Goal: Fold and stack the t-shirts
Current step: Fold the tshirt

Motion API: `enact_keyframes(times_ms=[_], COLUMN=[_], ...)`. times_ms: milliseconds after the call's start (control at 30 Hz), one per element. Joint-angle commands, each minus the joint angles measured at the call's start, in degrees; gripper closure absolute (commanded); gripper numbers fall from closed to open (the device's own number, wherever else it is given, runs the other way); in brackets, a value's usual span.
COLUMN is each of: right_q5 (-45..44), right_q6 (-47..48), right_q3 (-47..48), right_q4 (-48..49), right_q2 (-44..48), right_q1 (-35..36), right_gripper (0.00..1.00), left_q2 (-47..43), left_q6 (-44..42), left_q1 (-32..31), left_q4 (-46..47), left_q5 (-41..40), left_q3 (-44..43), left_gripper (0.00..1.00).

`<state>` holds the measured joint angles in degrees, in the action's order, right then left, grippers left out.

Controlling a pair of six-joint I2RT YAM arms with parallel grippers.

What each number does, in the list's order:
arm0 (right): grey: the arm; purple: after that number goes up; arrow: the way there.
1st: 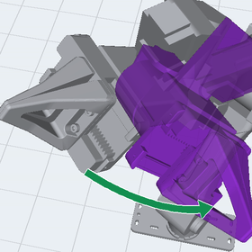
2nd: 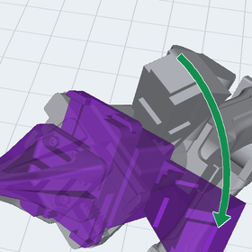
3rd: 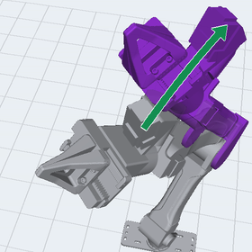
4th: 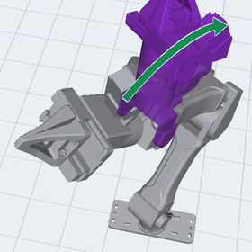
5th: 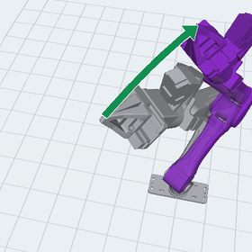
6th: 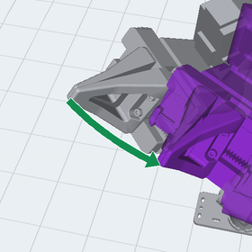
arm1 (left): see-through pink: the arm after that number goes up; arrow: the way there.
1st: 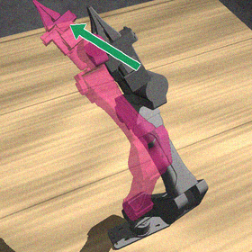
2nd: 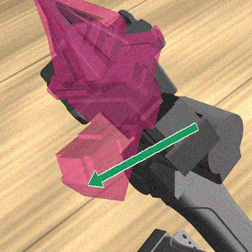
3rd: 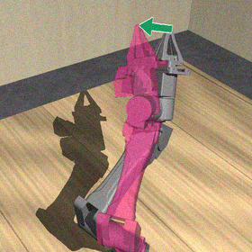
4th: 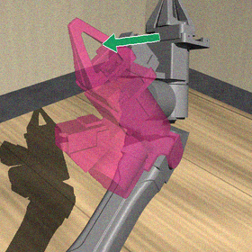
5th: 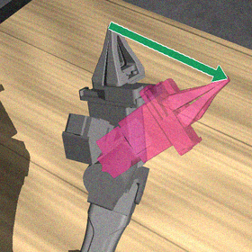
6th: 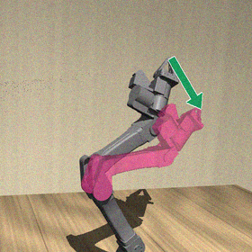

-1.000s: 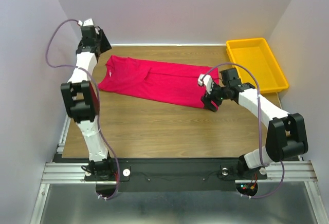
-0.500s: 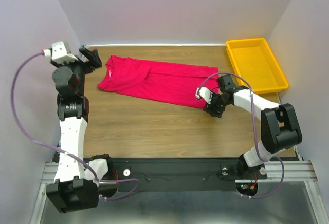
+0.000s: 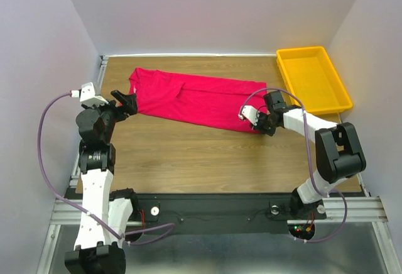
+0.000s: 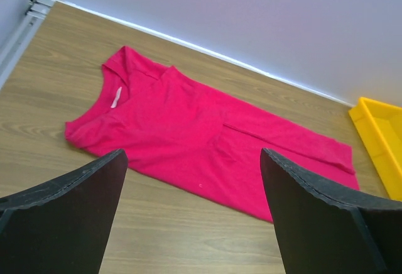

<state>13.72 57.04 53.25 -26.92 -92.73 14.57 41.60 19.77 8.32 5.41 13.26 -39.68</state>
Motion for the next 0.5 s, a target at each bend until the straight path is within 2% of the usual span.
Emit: enact_keyframes(times_ms=[0,67,133,233,267,367,467], right_q5=[-2.46,-2.64,-1.68,1.83,2.62,4.74,4.83], right_q6=[0.53,1.14,3.16,8.52,10.36,17.92,22.14], right_q3=[-1.22,-2.8,-5.34,-6.75,-7.46,-9.82,-12.64], right_q4=[2.66,2.48,1.26,-7.68,-14.15,-25.33,-30.45], right_q2=[0.18,2.02,4.21,9.92,12.46,16.34,21.79], right_q1=[-0.24,-0.24,-0.24,-0.15,-0.15,0.37,1.07], right_gripper=[0.92,0.99,0.99,0.99,0.99,0.99,0.99], left_q2=[-2.49,-3.63,-4.34,-4.87,-4.69,-3.9,-2.94], left_q6=[3.51,4.31,5.27,6.42,7.29,9.84,12.65], left_q1=[-0.05,-0.05,-0.05,0.03,-0.05,0.03,0.03], left_q4=[1.71,1.53,1.53,1.53,1.53,2.93,4.51], left_q5=[4.05,4.76,5.81,7.31,7.92,9.94,13.54], left_q3=[3.28,4.34,5.57,6.89,7.16,9.27,11.55], left_gripper=[0.02,0.02,0.02,0.02,0.02,0.02,0.02])
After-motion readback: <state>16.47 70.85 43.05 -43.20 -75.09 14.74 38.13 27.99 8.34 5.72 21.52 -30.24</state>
